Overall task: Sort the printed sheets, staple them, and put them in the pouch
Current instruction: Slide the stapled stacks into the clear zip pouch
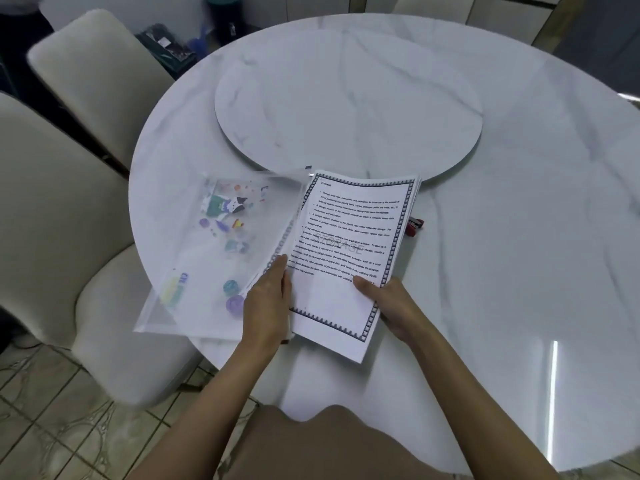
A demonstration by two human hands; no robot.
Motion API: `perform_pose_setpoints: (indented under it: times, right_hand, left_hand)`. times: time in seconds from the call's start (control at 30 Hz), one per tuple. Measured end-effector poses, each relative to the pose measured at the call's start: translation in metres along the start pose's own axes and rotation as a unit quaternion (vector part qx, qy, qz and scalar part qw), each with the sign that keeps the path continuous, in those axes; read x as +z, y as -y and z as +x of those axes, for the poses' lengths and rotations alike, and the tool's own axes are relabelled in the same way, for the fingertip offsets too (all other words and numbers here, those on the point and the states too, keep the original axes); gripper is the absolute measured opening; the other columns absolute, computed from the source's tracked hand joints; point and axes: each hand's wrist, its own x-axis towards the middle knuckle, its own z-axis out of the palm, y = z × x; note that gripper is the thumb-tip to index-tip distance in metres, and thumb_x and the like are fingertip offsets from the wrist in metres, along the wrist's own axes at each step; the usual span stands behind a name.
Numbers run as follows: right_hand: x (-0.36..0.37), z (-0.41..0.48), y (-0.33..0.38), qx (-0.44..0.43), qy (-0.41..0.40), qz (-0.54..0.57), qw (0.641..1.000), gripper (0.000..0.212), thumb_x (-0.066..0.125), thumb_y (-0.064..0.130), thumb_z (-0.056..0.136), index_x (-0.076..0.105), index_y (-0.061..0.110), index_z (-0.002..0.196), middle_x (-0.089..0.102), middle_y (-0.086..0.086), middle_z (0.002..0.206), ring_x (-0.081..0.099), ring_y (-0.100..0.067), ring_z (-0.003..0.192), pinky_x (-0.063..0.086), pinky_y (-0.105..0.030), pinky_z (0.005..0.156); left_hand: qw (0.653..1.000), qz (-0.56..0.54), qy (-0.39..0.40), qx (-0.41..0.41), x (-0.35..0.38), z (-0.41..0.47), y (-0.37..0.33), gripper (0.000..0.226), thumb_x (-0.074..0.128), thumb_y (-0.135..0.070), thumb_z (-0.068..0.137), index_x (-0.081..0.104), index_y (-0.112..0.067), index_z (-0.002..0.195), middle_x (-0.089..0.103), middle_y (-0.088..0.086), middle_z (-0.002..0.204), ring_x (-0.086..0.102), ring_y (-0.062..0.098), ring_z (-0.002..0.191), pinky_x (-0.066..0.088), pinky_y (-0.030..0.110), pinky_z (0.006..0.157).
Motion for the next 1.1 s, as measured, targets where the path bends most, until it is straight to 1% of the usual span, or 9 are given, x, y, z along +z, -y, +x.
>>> perform_pose_setpoints:
  times: [0.1,0.2,0.27,0.43,0.6,0.77,0.9,1.0,1.1]
  right_hand:
    - [-0.013,0.002,0.001,-0.008,0.028,-0.005,1.000,0.033,0.067,0.020,0.082,0.058,0.018,0.114,0.064,-0.006,0.121,0.065,-0.021,0.104,0.052,-0.036,0.092]
    - [-0.027,0.004,0.003,-0.020,0.060,-0.005,0.998,0.070,0.085,0.051,0.048,0.062,0.023,0.108,0.068,0.000,0.115,0.066,-0.018,0.103,0.054,-0.033,0.087]
    - [-0.033,0.007,0.004,-0.023,0.073,-0.015,0.997,0.077,0.086,0.055,0.040,0.063,0.024,0.107,0.068,0.001,0.115,0.066,-0.019,0.104,0.054,-0.035,0.088]
    - [-0.037,0.009,0.013,-0.011,0.106,-0.028,0.994,0.071,0.085,0.048,0.050,0.061,0.021,0.112,0.069,0.003,0.112,0.067,-0.017,0.101,0.055,-0.030,0.084]
    - [-0.032,0.013,0.015,0.033,0.098,-0.051,0.993,0.032,0.060,0.009,0.087,0.056,0.011,0.119,0.065,-0.007,0.117,0.067,-0.014,0.095,0.056,-0.028,0.082]
    - [-0.015,0.019,0.012,0.027,0.084,-0.053,0.995,0.026,0.059,0.007,0.087,0.058,0.011,0.113,0.066,-0.004,0.109,0.067,-0.012,0.090,0.056,-0.025,0.080]
    - [-0.001,0.023,0.008,0.013,0.060,-0.042,0.997,0.018,0.059,0.010,0.088,0.060,0.015,0.105,0.067,-0.001,0.102,0.067,-0.014,0.090,0.056,-0.026,0.081]
    - [0.000,0.027,0.004,0.008,-0.011,-0.042,0.999,0.021,0.054,0.018,0.092,0.059,0.011,0.111,0.067,-0.005,0.103,0.067,-0.020,0.091,0.056,-0.029,0.079]
    - [-0.005,0.030,-0.003,0.009,-0.104,-0.095,0.990,0.019,0.043,0.020,0.097,0.060,0.012,0.097,0.067,-0.005,0.092,0.062,-0.017,0.074,0.049,-0.022,0.061]
  left_hand:
    - [1.000,0.017,-0.009,0.001,-0.001,0.002,0.002,0.039,0.042,-0.015,0.097,0.047,-0.008,0.135,0.058,0.009,0.130,0.056,0.024,0.117,0.041,0.032,0.102]
    - [1.000,0.023,-0.006,-0.003,-0.001,0.004,0.002,0.039,0.042,-0.015,0.097,0.047,-0.009,0.135,0.058,0.007,0.130,0.056,0.022,0.117,0.041,0.029,0.101]
    - [1.000,0.019,0.000,0.000,0.000,0.002,0.001,0.039,0.043,-0.014,0.096,0.047,-0.008,0.134,0.058,0.007,0.130,0.057,0.022,0.117,0.041,0.028,0.101]
    - [0.999,0.024,0.036,0.013,0.004,-0.005,0.000,0.039,0.044,-0.012,0.096,0.046,-0.009,0.135,0.055,0.008,0.133,0.053,0.022,0.122,0.037,0.025,0.104]
    - [0.994,0.057,0.081,0.039,0.008,-0.012,0.002,0.041,0.044,-0.009,0.095,0.043,-0.011,0.137,0.043,0.007,0.144,0.042,0.020,0.132,0.022,0.016,0.105]
    - [0.990,0.078,0.101,0.059,0.013,-0.013,-0.007,0.043,0.040,-0.012,0.097,0.037,-0.012,0.140,0.039,0.007,0.146,0.038,0.018,0.135,0.016,0.011,0.102]
    - [0.990,0.069,0.093,0.080,0.019,-0.010,-0.015,0.041,0.045,-0.012,0.096,0.043,-0.009,0.137,0.047,0.009,0.140,0.045,0.022,0.130,0.025,0.015,0.103]
    - [0.993,0.046,0.086,0.072,0.016,-0.005,-0.013,0.039,0.048,-0.016,0.095,0.047,-0.012,0.134,0.053,0.005,0.135,0.048,0.019,0.125,0.025,0.010,0.096]
    - [0.997,0.013,0.048,0.052,-0.002,0.011,0.000,0.037,0.050,-0.022,0.094,0.051,-0.015,0.131,0.056,0.004,0.132,0.050,0.018,0.123,0.028,0.013,0.096]
